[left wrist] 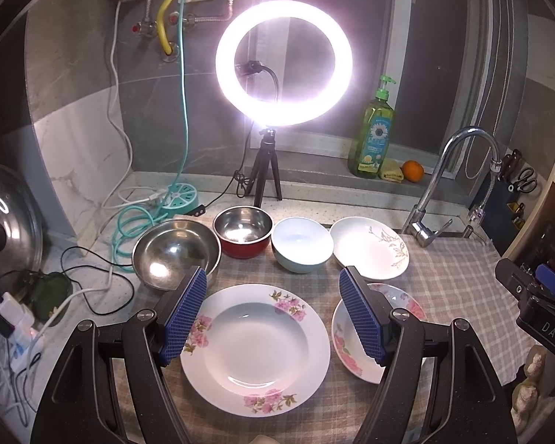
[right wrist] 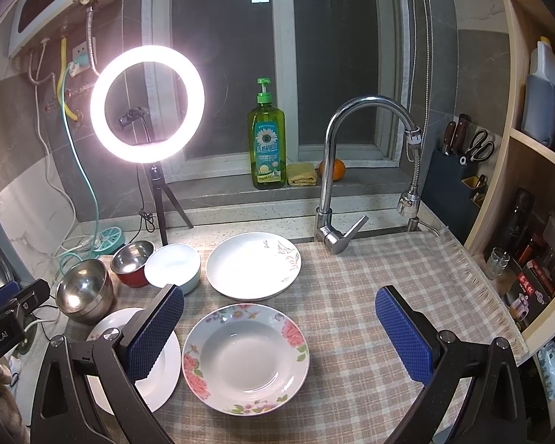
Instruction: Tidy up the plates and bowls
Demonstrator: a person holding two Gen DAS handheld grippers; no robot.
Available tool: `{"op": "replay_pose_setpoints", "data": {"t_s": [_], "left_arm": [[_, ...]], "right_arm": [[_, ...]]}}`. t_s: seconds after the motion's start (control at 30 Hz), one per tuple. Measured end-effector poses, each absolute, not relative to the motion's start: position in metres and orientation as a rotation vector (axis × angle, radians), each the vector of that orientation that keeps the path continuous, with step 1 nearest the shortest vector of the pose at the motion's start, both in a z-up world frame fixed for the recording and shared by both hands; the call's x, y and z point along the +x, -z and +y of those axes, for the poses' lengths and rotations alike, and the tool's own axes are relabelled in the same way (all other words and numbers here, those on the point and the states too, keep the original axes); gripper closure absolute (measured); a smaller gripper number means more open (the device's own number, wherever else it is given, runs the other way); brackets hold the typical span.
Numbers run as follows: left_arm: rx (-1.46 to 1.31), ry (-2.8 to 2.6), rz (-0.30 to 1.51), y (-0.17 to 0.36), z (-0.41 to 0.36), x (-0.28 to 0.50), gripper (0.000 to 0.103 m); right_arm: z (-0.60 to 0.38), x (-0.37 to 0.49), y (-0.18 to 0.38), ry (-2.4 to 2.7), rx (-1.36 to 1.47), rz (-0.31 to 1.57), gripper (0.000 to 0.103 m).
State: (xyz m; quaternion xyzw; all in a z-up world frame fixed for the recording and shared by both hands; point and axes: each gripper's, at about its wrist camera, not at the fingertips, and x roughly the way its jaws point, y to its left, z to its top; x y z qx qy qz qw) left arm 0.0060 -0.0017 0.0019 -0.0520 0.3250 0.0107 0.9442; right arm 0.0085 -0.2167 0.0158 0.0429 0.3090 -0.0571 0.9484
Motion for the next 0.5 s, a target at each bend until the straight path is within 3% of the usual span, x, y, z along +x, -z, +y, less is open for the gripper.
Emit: {"op": "replay_pose_setpoints", "data": {"t_s": [0.5], "left_arm": [[-0.109, -0.025, 0.673, 0.0043, -0.0007, 0.0031, 0.029]], "right_arm": [[-0.2157, 0.0082, -0.0073, 0.113, 0.079, 0.644, 0.001]]}}
